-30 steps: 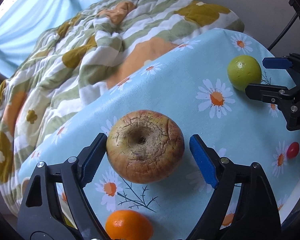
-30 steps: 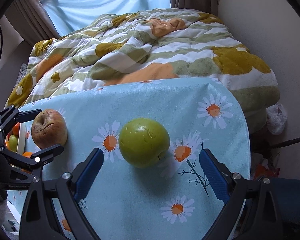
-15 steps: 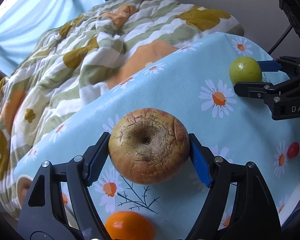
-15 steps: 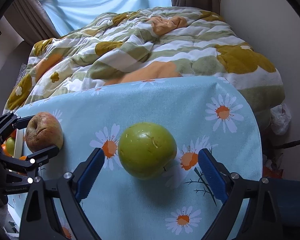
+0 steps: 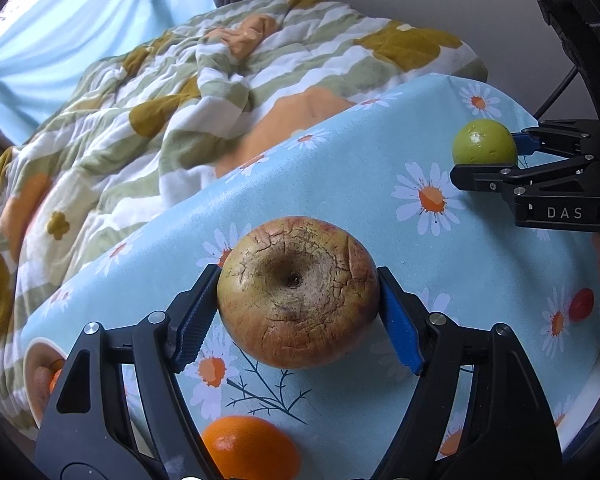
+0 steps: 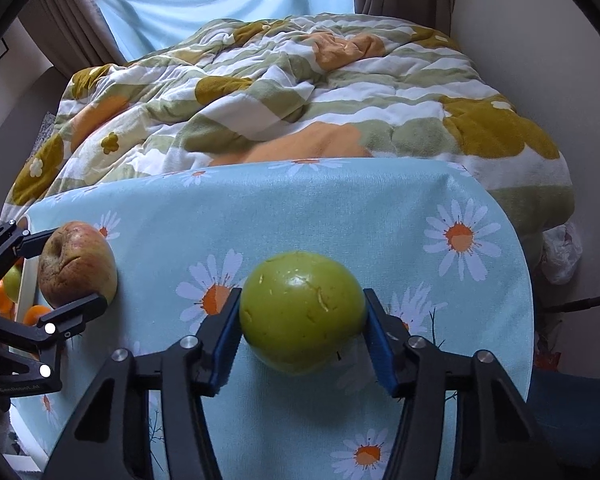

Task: Organize fruits
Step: 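Grasp the brown wrinkled apple with the left gripper while the right gripper grasps the green apple, then place the brown apple in the bowl and open the left gripper while the right gripper carries the green apple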

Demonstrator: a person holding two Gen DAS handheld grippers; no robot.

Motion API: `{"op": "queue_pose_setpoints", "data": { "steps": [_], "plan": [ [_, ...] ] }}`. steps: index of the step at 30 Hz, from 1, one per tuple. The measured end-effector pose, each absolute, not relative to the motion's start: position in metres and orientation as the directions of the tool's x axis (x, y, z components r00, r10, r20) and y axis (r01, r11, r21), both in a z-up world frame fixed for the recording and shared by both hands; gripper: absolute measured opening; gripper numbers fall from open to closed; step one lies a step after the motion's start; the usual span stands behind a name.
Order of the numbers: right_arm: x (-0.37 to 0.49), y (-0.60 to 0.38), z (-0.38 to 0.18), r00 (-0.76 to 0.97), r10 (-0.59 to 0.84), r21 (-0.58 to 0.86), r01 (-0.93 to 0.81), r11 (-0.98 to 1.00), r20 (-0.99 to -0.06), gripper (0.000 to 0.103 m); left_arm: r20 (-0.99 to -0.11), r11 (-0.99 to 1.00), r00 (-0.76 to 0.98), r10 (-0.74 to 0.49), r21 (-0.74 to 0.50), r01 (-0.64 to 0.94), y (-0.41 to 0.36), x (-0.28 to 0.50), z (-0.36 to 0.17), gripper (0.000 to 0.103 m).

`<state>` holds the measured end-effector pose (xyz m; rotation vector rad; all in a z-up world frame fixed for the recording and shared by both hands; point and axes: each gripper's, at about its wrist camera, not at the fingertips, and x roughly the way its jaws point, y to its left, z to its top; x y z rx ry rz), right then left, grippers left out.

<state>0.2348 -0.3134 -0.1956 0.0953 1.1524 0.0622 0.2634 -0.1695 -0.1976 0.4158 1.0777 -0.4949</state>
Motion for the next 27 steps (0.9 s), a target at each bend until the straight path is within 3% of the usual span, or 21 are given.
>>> {"op": "queue_pose_setpoints", "data": {
  "steps": [9,27],
  "plan": [
    [0.221,-0.309,-0.181,0.424,0.127,0.131,-0.019,0.991,-0.897,0.052,-0.888,0.828,0.414,-0.199,0.074,0.557,-0.173,0.250,-0.180,0.082],
    [0.163,-0.271,-0.094,0.531,0.166,0.118,-0.122,0.985,-0.831,0.052,-0.787,0.891,0.573,-0.231,0.065,0.449,-0.136,0.179,-0.093,0.082]
  ]
}}
